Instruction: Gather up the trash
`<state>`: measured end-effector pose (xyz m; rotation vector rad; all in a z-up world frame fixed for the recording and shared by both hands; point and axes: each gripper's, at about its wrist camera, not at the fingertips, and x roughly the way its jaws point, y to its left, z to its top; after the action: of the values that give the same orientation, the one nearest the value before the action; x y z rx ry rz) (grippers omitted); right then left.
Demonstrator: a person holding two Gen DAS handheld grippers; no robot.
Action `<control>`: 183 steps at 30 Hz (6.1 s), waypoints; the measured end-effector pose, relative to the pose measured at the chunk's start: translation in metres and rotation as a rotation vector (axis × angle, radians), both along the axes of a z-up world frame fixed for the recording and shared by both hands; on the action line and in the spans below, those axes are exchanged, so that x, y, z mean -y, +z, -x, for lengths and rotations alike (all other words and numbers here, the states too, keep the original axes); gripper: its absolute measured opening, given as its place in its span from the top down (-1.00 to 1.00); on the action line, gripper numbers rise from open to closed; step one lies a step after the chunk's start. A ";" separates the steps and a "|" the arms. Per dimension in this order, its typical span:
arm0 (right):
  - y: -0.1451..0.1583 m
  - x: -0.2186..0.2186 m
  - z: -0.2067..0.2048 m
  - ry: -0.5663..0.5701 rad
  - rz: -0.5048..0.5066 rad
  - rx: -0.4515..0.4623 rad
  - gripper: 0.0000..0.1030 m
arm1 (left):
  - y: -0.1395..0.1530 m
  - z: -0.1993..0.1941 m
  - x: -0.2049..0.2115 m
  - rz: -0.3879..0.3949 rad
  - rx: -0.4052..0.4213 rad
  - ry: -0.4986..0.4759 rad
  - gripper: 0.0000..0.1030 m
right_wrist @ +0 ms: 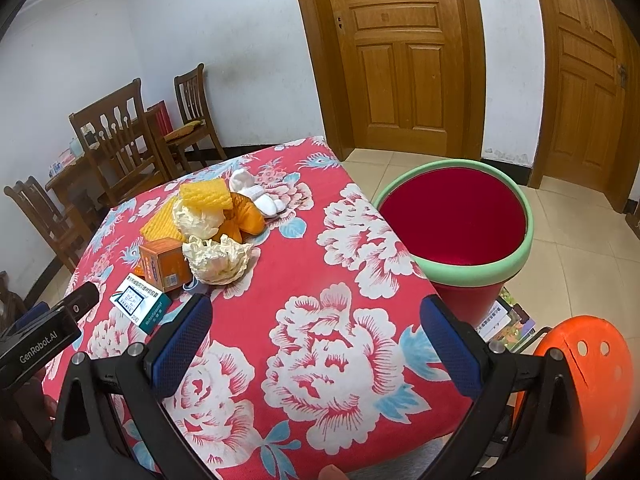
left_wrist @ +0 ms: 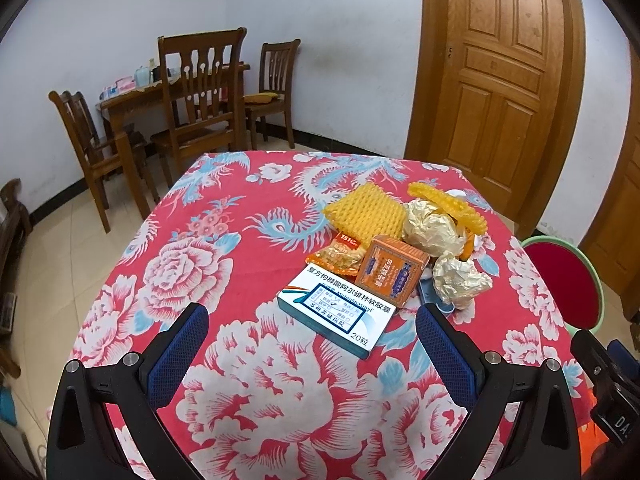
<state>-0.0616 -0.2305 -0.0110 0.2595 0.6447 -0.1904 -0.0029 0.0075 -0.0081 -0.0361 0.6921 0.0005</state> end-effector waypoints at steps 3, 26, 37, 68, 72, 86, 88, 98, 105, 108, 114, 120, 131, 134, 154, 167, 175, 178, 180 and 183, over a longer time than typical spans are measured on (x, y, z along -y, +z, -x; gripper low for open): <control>0.000 0.000 0.001 0.000 0.000 -0.001 -0.98 | -0.001 -0.001 0.000 0.001 -0.003 0.000 -0.99; -0.002 0.000 0.000 0.000 -0.003 -0.005 -0.98 | -0.005 -0.005 -0.001 0.001 -0.025 0.008 -0.99; -0.003 0.002 -0.002 0.001 -0.005 -0.008 -0.98 | -0.010 -0.010 -0.001 -0.002 -0.048 0.011 -0.99; -0.025 0.023 -0.017 -0.013 -0.067 -0.084 -0.98 | -0.065 -0.084 0.030 -0.033 -0.298 0.019 -0.99; -0.025 0.024 -0.017 -0.009 -0.070 -0.084 -0.98 | -0.062 -0.079 0.019 -0.021 -0.294 0.045 -0.99; -0.022 0.011 -0.030 0.058 -0.063 -0.099 -0.98 | -0.058 -0.053 -0.036 -0.002 -0.295 0.080 -0.99; -0.022 0.007 -0.033 0.076 -0.060 -0.102 -0.98 | -0.056 -0.049 -0.043 0.005 -0.289 0.081 -0.99; -0.017 -0.017 -0.059 0.167 -0.062 -0.119 -0.98 | -0.049 -0.061 -0.047 0.036 -0.237 0.062 -0.99; -0.019 -0.035 -0.090 0.231 -0.082 -0.139 -0.98 | -0.059 -0.074 -0.044 0.064 -0.263 0.039 -0.57; -0.024 -0.045 -0.104 0.264 -0.079 -0.153 -0.96 | -0.057 -0.076 -0.046 0.080 -0.253 0.024 -0.36; -0.037 -0.055 -0.126 0.279 -0.093 -0.201 -0.64 | -0.056 -0.075 -0.053 0.116 -0.239 0.008 -0.09; -0.046 -0.053 -0.132 0.305 -0.138 -0.221 0.07 | -0.053 -0.071 -0.056 0.153 -0.227 -0.003 -0.08; -0.018 -0.042 -0.108 0.334 -0.121 -0.136 0.45 | -0.014 -0.055 -0.036 0.180 -0.143 -0.084 -0.08; -0.008 -0.033 -0.100 0.325 -0.113 -0.109 0.46 | -0.004 -0.054 -0.027 0.185 -0.127 -0.117 -0.08; 0.034 0.073 -0.070 0.120 -0.077 -0.023 0.46 | 0.034 -0.073 0.102 0.182 -0.100 -0.374 -0.08; 0.002 0.155 -0.071 -0.023 -0.133 -0.079 0.46 | 0.023 -0.090 0.206 0.135 -0.148 -0.520 -0.08; -0.026 0.198 -0.077 -0.098 -0.173 -0.133 0.46 | 0.000 -0.107 0.259 0.105 -0.200 -0.584 -0.08; -0.036 0.211 -0.080 -0.121 -0.185 -0.152 0.46 | -0.009 -0.115 0.274 0.097 -0.220 -0.596 -0.08; -0.040 0.217 -0.080 -0.130 -0.192 -0.161 0.44 | -0.015 -0.119 0.283 0.098 -0.238 -0.603 -0.09; -0.045 0.223 -0.080 -0.141 -0.200 -0.168 0.39 | -0.020 -0.124 0.292 0.095 -0.257 -0.615 -0.10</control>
<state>0.0185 -0.4536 -0.0561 0.4861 0.8139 -0.2857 0.1215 -0.2841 -0.0281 0.0882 0.9378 -0.6275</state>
